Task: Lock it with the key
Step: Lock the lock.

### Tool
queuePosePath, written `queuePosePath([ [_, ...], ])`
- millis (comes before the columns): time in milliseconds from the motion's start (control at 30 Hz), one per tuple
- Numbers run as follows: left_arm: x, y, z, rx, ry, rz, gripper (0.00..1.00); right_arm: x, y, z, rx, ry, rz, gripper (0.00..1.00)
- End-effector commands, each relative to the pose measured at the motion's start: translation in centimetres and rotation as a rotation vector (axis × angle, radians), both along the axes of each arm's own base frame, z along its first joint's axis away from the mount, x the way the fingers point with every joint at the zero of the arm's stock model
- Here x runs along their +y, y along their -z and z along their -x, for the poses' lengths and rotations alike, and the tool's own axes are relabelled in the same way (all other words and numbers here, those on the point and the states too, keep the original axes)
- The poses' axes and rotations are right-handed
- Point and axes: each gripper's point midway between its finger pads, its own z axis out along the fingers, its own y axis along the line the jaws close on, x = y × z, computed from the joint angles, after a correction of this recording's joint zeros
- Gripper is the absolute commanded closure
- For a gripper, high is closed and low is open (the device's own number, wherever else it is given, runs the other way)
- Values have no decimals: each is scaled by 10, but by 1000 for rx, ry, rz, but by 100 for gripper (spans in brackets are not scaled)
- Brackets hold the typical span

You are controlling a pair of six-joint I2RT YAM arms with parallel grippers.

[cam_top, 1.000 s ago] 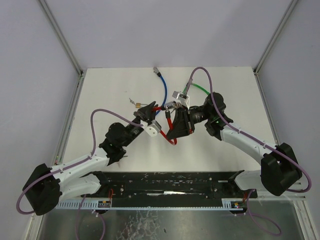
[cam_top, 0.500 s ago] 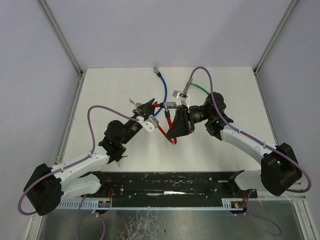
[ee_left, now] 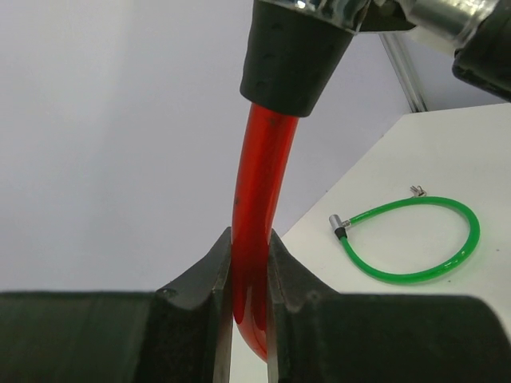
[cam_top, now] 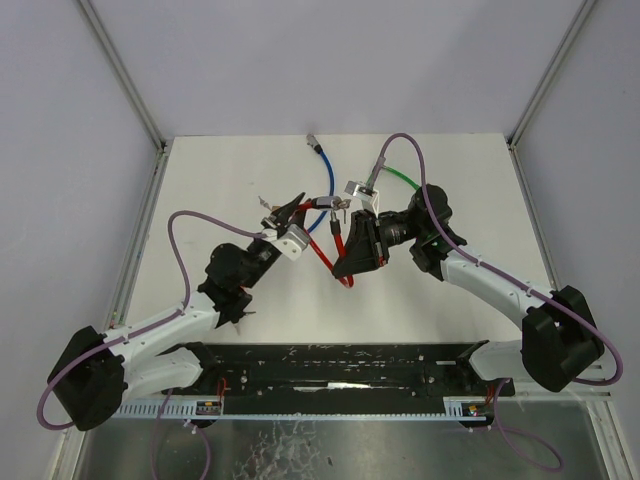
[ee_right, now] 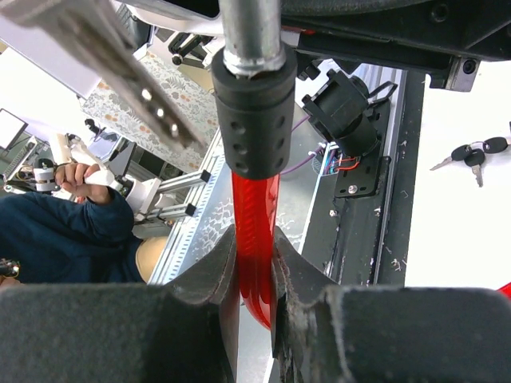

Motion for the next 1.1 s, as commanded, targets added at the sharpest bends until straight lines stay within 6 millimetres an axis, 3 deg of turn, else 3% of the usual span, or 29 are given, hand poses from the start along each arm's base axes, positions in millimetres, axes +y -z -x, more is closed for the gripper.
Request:
queuePosePath([
  [0, 21, -40, 7, -141, -57, 97, 100, -4, -17, 3, 10, -7, -8, 100],
  [200, 13, -35, 4, -121, -34, 64, 100, -4, -16, 4, 5, -12, -12, 100],
  [500, 27, -40, -11, -52, -132, 137, 100, 0, -11, 11, 17, -46, -5, 100],
  [1067, -3, -22, 1, -57, 20, 33, 100, 0, -15, 13, 7, -56, -11, 100],
])
